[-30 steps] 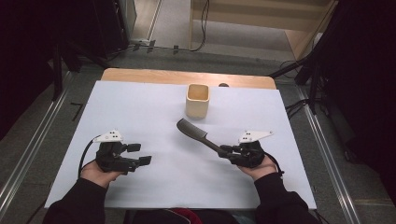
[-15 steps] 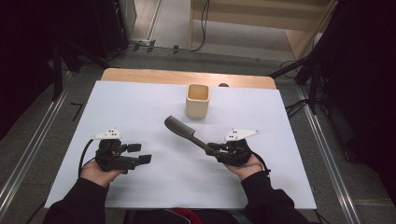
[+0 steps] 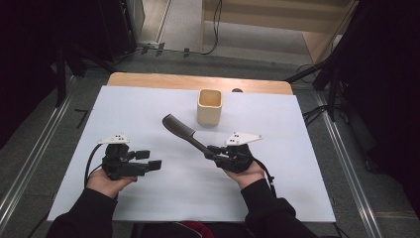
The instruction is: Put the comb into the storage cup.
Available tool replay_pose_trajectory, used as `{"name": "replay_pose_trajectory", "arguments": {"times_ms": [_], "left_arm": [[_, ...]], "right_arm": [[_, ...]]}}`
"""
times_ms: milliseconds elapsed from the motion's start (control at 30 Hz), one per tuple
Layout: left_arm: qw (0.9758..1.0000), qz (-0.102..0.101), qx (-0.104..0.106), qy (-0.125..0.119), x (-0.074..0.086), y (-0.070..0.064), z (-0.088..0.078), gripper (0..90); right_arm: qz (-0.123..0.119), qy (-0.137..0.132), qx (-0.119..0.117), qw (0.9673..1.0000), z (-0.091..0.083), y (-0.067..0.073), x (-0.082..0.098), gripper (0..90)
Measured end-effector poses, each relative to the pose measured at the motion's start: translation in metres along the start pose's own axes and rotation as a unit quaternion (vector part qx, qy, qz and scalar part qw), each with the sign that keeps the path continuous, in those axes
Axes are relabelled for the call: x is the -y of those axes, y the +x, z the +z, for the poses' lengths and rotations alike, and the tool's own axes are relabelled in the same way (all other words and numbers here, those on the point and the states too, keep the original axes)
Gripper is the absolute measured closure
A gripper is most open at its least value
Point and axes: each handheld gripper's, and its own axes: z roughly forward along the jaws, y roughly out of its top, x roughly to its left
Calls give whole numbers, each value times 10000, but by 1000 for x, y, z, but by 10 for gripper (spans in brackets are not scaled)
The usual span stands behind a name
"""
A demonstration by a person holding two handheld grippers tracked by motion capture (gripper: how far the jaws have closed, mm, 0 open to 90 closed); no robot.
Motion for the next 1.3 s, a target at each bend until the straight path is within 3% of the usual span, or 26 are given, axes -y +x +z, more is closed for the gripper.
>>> {"name": "replay_pose_trajectory", "arguments": {"times_ms": [167, 267, 700, 933, 1000, 1300], "left_arm": [[9999, -143, 29, -20, -6, -2, 0, 247], [9999, -122, 35, -71, -9, -4, 1, 247], [9992, -4, -319, -247, -27, -5, 9, 247], [9991, -134, -359, -180, -35, -2, 15, 247], [9987, -88, -460, -187, -38, -2, 16, 246], [9985, -274, -398, -254, -49, 3, 23, 248]], "right_arm": [[-12, -93, 31, 10000, 12, 8, -4, 703], [27, -169, 67, 9998, 19, 11, -6, 704], [120, -331, 422, 9985, 32, 16, -9, 703], [326, -440, 521, 9971, 39, 16, -8, 703], [332, -475, 560, 9967, 42, 17, -8, 703], [377, -616, 762, 9945, 50, 21, -8, 703]]}}
